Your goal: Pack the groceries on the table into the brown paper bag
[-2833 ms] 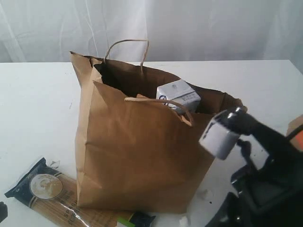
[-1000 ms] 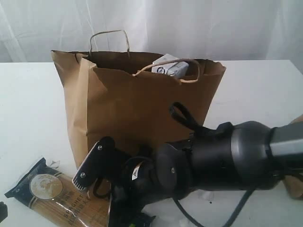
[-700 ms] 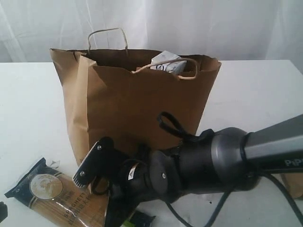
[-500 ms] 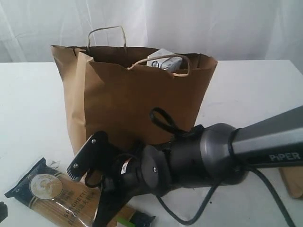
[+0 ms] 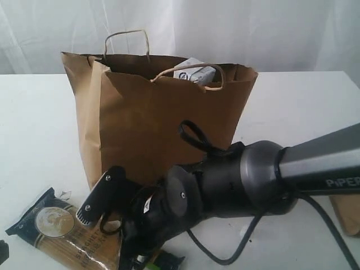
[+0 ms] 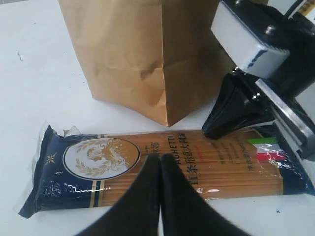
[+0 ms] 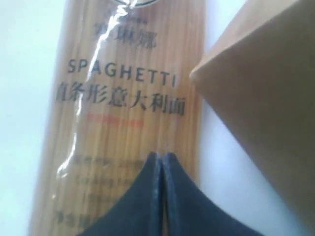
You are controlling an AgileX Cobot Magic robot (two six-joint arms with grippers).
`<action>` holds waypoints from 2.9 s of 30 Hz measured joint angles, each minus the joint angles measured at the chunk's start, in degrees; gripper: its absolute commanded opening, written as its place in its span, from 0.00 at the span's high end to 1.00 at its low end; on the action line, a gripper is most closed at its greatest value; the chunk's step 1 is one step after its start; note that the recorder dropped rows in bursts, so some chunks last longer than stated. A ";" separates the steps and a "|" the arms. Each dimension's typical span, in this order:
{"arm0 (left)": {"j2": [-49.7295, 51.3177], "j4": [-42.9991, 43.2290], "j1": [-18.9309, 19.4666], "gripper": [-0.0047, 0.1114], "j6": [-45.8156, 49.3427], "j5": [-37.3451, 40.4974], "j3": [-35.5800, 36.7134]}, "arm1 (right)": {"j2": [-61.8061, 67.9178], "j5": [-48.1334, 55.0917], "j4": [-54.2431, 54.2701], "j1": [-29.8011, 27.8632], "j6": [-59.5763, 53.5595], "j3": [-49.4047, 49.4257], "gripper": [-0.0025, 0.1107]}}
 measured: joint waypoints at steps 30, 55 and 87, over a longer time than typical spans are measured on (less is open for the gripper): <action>0.00 0.00 0.00 0.96 0.00 0.00 0.00 | -16.70 23.40 -26.05 4.93 37.07 10.18 0.98; 0.00 0.00 0.00 0.96 0.00 0.00 0.00 | -22.01 20.06 -54.72 4.93 87.97 15.82 0.55; 0.00 0.00 0.00 0.96 0.00 0.00 0.00 | -11.77 13.72 -57.78 3.87 89.53 15.83 0.98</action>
